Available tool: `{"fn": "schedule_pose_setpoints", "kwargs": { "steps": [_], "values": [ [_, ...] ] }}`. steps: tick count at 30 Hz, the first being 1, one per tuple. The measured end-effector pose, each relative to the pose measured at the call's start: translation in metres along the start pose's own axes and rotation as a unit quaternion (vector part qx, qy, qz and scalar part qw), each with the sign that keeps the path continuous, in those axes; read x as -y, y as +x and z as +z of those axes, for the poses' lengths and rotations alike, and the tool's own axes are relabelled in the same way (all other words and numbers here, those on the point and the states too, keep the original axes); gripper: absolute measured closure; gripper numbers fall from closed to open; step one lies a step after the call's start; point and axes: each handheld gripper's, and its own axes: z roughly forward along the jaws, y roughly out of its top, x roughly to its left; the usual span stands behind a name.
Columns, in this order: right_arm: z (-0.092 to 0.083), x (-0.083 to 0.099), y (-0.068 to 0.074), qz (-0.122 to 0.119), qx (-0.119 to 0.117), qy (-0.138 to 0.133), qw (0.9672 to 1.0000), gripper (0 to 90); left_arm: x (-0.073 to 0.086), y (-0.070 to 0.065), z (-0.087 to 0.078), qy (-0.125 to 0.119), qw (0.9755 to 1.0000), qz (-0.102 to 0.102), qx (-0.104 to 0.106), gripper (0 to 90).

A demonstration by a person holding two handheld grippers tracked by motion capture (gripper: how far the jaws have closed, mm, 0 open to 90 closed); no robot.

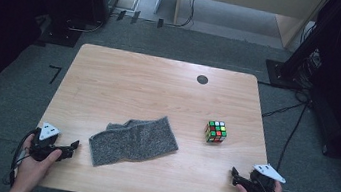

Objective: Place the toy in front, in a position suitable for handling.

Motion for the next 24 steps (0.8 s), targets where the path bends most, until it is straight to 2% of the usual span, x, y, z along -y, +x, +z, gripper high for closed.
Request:
{"fn": "schedule_pose_setpoints", "kwargs": {
  "steps": [4,6,11,17,24],
  "values": [
    [-0.002,0.001,0.0,0.006,0.006,0.001,1.0,13.3,0.0,0.0,0.0,0.0,1.0,0.0,0.001,13.3],
    [-0.004,0.0,0.0,0.015,0.019,0.002,0.9997,13.6,-0.001,-0.001,0.001,0.001,1.0,0.001,0.001,13.3],
    [-0.008,-0.003,0.002,0.035,0.006,-0.011,0.9993,13.0,-0.002,-0.001,0.002,0.001,1.0,0.001,0.001,13.2],
    [-0.013,-0.019,0.016,0.019,-0.012,-0.025,0.9994,12.6,-0.002,-0.001,0.002,0.001,1.0,0.002,0.001,12.6],
    [-0.015,-0.042,0.032,0.017,-0.033,-0.042,0.9984,12.4,-0.002,-0.001,0.002,0.001,1.0,0.002,0.001,12.6]
  ]
}}
